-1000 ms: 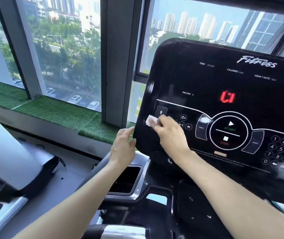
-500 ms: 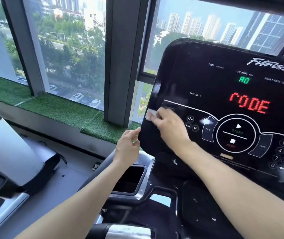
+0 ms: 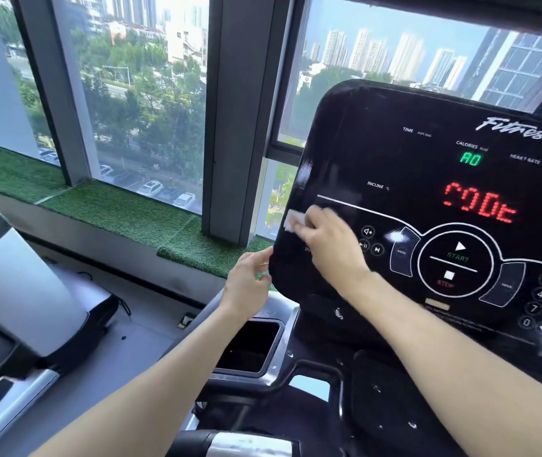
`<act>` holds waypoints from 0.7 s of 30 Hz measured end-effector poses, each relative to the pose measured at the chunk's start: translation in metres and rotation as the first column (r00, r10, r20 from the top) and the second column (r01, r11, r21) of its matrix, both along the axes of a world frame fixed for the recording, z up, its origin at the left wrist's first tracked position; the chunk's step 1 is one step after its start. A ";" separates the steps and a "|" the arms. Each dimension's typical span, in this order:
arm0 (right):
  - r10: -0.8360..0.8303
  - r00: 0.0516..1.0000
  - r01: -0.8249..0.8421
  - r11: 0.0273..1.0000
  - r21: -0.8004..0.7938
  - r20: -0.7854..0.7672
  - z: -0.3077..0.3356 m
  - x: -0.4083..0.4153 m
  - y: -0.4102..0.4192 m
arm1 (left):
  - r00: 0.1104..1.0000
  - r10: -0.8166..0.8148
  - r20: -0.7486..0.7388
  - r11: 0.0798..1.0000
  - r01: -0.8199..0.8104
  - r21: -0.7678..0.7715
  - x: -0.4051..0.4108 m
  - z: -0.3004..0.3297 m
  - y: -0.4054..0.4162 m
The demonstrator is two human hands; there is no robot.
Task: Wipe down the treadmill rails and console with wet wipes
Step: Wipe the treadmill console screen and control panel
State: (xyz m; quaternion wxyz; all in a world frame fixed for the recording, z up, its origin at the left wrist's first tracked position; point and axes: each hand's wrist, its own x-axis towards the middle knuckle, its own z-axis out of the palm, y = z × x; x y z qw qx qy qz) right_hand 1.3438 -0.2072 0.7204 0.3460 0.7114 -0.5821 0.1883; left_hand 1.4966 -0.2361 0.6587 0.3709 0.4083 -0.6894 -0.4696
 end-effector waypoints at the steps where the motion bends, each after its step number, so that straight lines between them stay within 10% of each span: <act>1: 0.020 0.999 -0.018 0.999 0.050 -0.049 -0.012 0.003 0.008 | 1.000 0.002 -0.006 1.000 -0.002 0.004 0.000 -0.001 -0.001; 6: 0.067 0.983 -0.037 0.985 0.170 -0.174 -0.013 0.001 0.017 | 1.000 -0.012 0.011 1.000 0.012 0.009 0.001 0.001 -0.001; 12: -0.164 0.969 0.168 0.986 -0.006 0.183 0.038 -0.017 -0.009 | 0.998 -0.019 0.059 1.000 0.020 -0.017 0.000 0.003 0.000; 21: 0.134 0.985 -0.112 0.974 0.195 -0.105 -0.019 0.006 0.016 | 0.993 0.089 0.071 0.996 -0.088 -0.020 -0.002 -0.004 0.003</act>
